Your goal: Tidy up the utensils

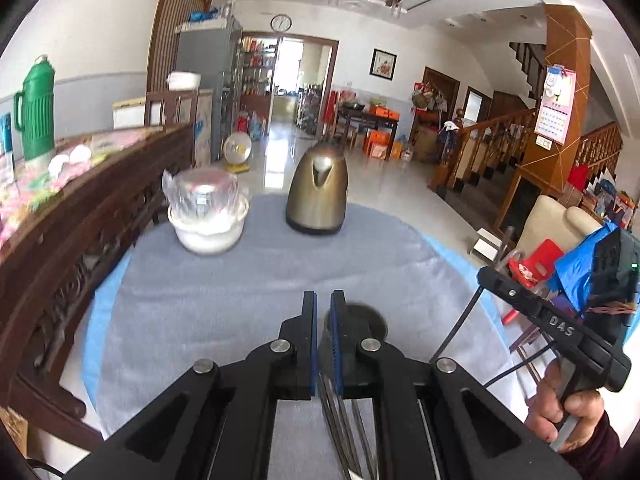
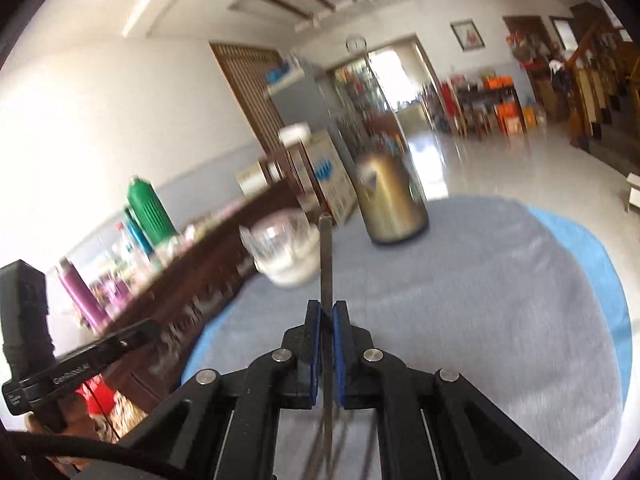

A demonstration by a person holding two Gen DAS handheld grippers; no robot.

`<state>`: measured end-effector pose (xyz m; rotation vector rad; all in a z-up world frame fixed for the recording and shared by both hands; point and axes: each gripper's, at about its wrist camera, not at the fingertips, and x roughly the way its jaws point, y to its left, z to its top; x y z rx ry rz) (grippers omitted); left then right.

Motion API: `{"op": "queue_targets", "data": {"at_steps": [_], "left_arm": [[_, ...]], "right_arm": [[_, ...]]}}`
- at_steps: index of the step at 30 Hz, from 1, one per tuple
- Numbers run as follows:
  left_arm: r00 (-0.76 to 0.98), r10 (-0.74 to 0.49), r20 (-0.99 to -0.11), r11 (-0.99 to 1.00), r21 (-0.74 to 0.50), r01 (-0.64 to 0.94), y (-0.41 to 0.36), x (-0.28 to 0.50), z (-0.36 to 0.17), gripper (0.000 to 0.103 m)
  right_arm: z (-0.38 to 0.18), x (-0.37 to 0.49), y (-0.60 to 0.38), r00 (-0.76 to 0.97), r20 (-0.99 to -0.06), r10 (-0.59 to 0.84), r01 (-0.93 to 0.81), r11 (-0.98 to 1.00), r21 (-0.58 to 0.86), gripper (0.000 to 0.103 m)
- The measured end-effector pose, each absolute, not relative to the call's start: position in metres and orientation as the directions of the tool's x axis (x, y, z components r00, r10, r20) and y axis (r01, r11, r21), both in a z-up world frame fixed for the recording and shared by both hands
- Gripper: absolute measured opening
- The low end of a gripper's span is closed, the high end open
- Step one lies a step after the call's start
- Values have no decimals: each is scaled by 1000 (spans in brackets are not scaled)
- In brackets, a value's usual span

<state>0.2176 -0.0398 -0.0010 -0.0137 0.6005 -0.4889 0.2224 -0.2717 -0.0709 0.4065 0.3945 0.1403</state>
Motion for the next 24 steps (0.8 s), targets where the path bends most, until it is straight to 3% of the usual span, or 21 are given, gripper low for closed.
{"op": "queue_targets", "data": {"at_steps": [4,9,13,18,24], "left_arm": [[687,-454,-567,882,-180,435,-40,227,-10,7],[525,-475,-706,871,-292,395,-35,261,-74,7],[417,-430,-800,889,-297,347,-41,288,-133,7],[278,-484,-829,851,-374,368,-61,303,-174,13],[260,-457,-851,853,-334,402,-85,317,-198,15]], "right_arm": [[-57,222,-269,927,-309,213,-67,904,423,6],[-73,219,-273,918,-334,215,-51,898,438,6],[-87,213,-284,913,-345,216,-34,884,465,6],[-100,206,-296,911,-355,209,-11,873,487,6],[-113,202,-310,907,-370,203,17,858,513,6]]}}
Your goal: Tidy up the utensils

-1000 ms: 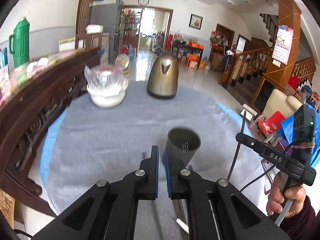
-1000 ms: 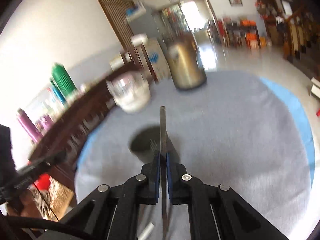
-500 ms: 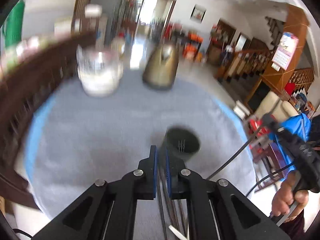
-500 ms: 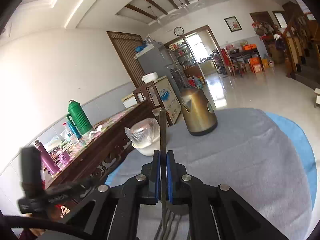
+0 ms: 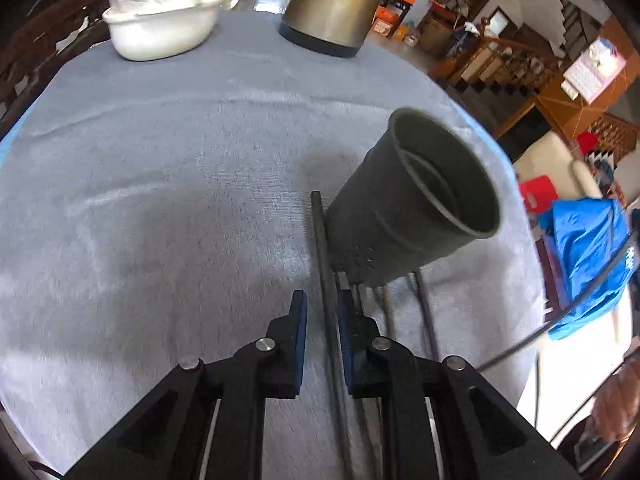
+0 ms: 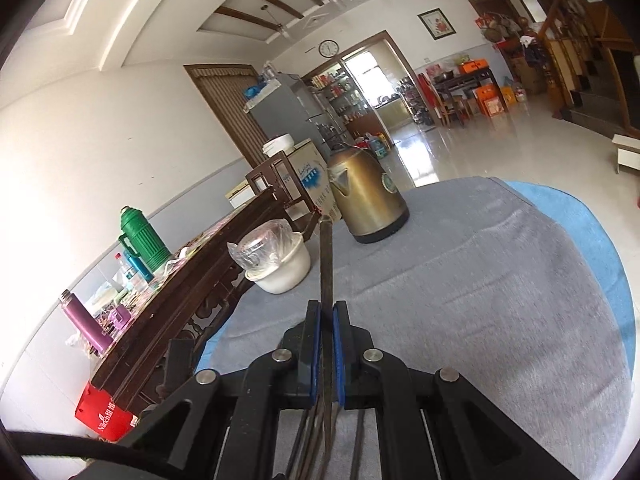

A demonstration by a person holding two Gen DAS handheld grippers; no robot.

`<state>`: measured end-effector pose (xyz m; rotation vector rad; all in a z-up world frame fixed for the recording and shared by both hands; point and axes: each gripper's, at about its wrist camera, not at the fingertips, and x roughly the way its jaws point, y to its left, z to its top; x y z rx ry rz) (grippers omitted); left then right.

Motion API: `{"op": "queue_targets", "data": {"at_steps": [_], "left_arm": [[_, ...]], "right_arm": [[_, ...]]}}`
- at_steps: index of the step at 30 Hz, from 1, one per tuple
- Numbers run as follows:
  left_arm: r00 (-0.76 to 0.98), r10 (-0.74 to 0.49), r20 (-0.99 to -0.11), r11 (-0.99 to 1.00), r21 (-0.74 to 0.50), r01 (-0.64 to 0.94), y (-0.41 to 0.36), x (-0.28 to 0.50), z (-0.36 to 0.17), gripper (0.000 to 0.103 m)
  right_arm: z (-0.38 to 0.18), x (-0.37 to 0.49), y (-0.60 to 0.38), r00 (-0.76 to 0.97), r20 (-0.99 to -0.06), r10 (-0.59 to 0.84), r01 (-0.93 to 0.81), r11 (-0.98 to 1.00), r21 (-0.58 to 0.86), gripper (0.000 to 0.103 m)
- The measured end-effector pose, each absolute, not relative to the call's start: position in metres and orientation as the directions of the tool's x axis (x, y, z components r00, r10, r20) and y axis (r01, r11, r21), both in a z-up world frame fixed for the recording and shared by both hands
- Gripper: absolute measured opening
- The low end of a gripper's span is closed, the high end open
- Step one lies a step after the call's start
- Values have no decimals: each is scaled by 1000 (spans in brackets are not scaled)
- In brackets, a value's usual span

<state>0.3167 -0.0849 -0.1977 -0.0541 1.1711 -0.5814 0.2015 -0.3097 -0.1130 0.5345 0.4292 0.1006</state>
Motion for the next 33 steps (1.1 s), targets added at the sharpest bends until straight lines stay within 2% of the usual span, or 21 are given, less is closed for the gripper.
{"op": "queue_targets", "data": {"at_steps": [14,27,33], "left_arm": [[256,-454,-854,826,-294,481,-107,320,-213,16],[244,-415,-877,859,-290,421,-83,335,-217,17],[219,-424,-879,873,-332,358,-90,361,-218,17]], "right_arm": [[-129,203,-315,895,-389,219,22,849,528,6],[-132,206,-313,886,-404,227,24,848,530,6],[-129,212,-304,883,-402,242,-2,859,512,6]]}}
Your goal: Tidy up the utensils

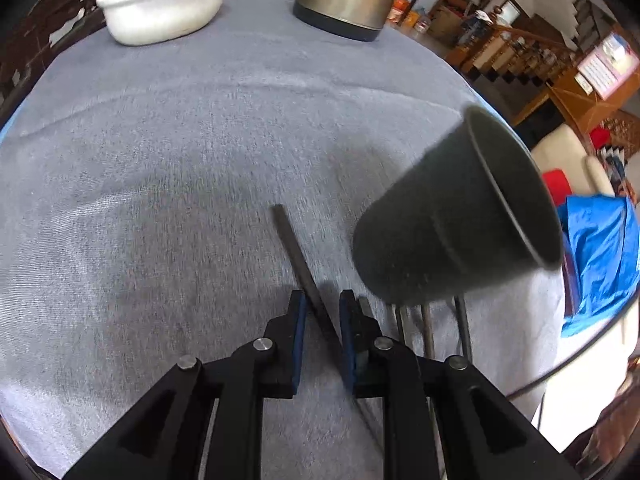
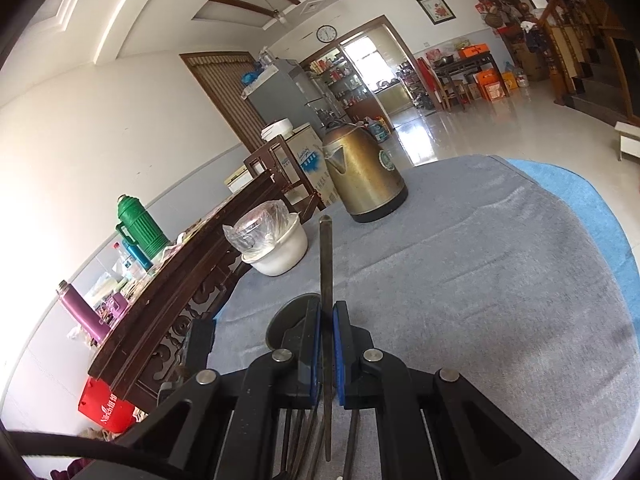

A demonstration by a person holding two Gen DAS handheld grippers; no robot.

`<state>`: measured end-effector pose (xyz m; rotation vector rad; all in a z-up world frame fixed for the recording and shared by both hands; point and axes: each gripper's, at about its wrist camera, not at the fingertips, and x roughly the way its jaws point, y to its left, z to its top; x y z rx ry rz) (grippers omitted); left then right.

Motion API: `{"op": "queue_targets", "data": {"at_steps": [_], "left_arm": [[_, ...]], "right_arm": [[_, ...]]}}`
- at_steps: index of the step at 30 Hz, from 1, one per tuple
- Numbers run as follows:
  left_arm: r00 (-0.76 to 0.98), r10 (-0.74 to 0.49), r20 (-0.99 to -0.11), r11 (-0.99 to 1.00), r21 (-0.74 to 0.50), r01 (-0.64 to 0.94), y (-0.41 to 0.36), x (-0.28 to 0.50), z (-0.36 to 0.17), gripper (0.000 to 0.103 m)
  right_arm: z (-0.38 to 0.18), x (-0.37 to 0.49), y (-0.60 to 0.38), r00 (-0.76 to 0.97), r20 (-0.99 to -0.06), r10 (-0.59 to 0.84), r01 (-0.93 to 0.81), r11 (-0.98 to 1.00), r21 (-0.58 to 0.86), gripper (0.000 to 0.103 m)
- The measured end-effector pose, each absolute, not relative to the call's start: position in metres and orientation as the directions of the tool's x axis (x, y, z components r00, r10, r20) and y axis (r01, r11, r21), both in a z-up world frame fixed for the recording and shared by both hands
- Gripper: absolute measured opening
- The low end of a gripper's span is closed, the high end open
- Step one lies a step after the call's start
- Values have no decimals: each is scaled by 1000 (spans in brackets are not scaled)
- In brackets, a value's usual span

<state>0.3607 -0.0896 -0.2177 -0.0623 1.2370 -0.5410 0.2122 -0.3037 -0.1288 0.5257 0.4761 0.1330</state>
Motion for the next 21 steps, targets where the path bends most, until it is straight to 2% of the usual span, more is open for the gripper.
{"op": "queue_targets", "data": {"at_steps": [5,6,12,17,21], "left_arm": [[231,-443,-866,879,-370,301,-89,365,-221,16],[237,-439,-867,882,-365,296,-88,365,-221,11],[285,-424,-860,894,-348,281,-78,358,-218,7],[357,-448,-820,885,-351,304,-60,342,-183,7],[461,-466,-755,879,-334,342,-49,326,-128,7]], "right_arm": [[-115,212,-299,898,-372,234,-26,873,488,6],[-113,212,-298,900,-366,237,-32,872,488,6],[-102,211,-292,906,-340,251,-61,874,482,6],[-91,208,-288,916,-317,246,-75,881,467,6],[-71,206,-285,938,-265,225,-91,895,436,6]]}}
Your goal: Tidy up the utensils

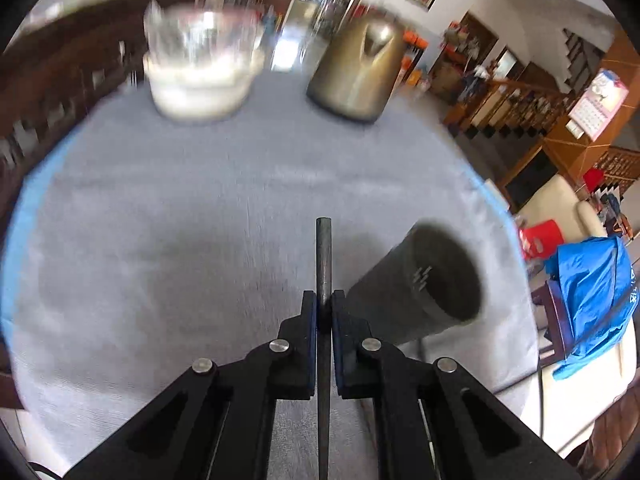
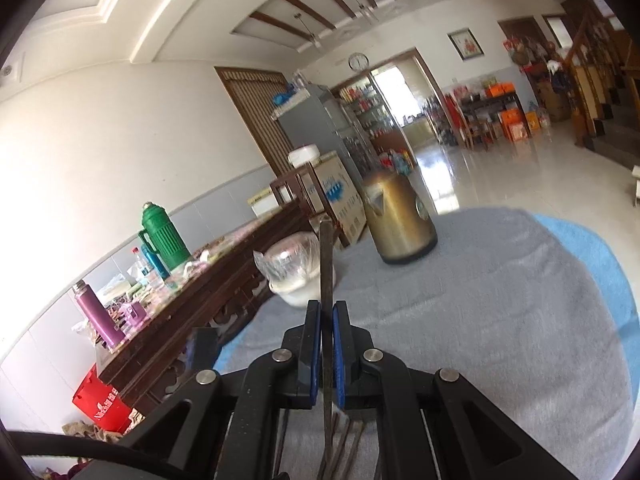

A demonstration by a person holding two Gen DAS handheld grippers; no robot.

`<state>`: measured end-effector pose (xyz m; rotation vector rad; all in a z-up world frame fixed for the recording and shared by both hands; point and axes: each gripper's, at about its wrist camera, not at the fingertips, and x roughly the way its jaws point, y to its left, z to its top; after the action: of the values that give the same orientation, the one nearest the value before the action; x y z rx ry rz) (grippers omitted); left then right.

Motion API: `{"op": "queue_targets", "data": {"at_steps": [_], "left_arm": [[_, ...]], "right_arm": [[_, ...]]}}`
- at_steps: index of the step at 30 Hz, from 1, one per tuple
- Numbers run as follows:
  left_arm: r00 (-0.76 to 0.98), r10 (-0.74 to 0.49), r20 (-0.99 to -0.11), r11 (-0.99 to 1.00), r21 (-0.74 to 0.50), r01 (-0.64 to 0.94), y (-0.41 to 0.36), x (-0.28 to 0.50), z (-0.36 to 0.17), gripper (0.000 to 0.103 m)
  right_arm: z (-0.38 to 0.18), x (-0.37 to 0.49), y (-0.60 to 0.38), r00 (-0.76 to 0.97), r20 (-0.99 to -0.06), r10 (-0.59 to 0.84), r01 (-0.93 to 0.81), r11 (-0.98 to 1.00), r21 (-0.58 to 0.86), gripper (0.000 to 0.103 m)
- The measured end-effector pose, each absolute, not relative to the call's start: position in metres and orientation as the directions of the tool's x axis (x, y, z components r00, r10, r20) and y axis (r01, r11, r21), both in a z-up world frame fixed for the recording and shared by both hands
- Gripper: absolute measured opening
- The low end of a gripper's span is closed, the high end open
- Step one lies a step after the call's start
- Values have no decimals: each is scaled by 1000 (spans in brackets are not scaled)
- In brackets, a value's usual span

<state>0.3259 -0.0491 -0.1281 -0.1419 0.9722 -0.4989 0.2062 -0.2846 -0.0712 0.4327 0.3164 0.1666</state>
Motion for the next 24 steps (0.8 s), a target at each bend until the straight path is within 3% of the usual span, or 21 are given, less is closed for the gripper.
{"op": "queue_targets", "data": {"at_steps": [12,24], "left_arm": [[647,-577,-498,816,-337,469,-45,291,10,7],[786,-501,-361,856,-339,390,-62,288,24,7]], "right_arm": [[-26,216,-289,990,-84,114,-65,894,444,6],[-53,245,-275,987,-156,30,29,932,362,6]]}}
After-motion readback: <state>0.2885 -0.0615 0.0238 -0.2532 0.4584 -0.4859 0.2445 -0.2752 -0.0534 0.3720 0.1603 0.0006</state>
